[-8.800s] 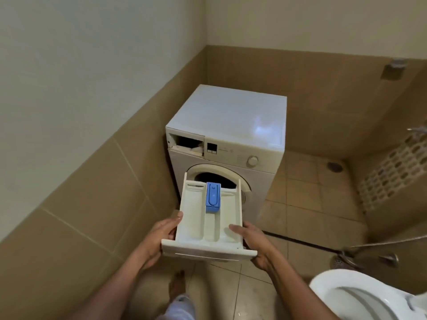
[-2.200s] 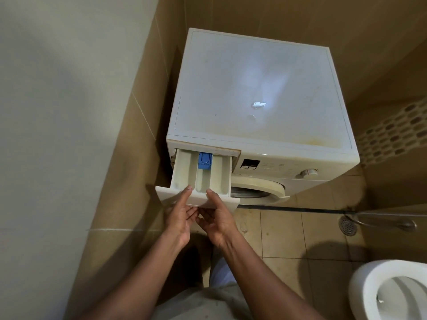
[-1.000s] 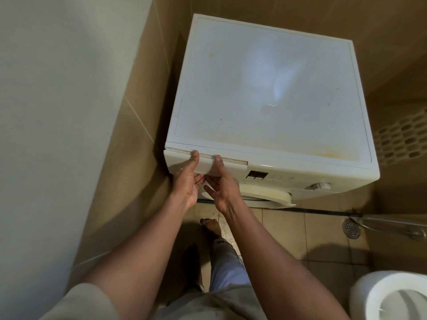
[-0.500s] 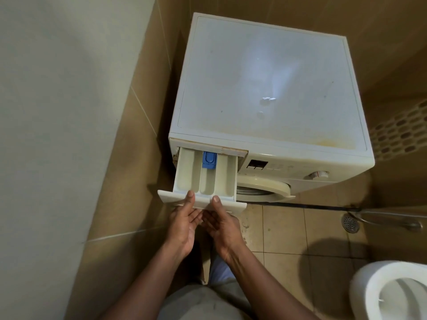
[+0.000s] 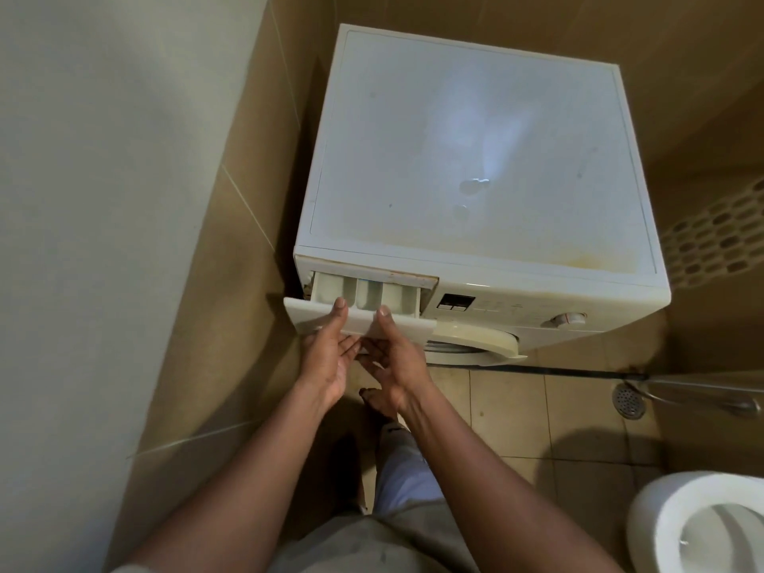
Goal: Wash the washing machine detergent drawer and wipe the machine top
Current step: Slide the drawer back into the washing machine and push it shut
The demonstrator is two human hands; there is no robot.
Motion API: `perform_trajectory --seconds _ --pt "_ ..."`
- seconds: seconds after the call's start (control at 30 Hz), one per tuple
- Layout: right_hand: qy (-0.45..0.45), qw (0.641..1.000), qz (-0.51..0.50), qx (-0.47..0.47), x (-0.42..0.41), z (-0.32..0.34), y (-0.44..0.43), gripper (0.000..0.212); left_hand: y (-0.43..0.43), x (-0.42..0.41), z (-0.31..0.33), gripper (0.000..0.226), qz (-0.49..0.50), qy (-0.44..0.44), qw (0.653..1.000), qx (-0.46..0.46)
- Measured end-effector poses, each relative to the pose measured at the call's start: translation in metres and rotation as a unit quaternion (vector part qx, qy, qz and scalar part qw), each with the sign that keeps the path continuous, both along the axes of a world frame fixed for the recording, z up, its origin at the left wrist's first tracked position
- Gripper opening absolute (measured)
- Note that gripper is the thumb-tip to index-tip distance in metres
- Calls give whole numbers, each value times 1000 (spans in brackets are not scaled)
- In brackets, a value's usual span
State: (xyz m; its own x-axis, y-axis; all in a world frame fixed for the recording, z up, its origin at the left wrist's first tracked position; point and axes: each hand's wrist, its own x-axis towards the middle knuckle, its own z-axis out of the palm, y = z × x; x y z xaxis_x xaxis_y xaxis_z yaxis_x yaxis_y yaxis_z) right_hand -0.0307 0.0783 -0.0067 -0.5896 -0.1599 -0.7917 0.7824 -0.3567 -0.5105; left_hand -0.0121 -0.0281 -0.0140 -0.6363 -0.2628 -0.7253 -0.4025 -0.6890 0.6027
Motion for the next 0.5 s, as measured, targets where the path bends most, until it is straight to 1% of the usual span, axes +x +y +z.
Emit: perform_trajectory --seconds 0.07,0.13,0.27,0.4,0.5 --pt "7 1000 -13 6 -23 -1 -4 59 -3 -22 -1 57 -12 4 1000 -7" --pt "1 1000 -14 14 -43 -2 -7 63 -5 -40 -1 54 -14 0 1000 -12" --pt "-5 1000 1 15 -65 -9 -9 57 -9 -63 -2 61 -21 -4 1000 -19" --pt "-5 1000 17 18 -71 -12 -8 71 -11 -66 -6 69 -25 1 999 -21" --pt "-1 1000 20 16 -70 -13 -6 71 -11 -65 -6 69 -29 3 999 -21"
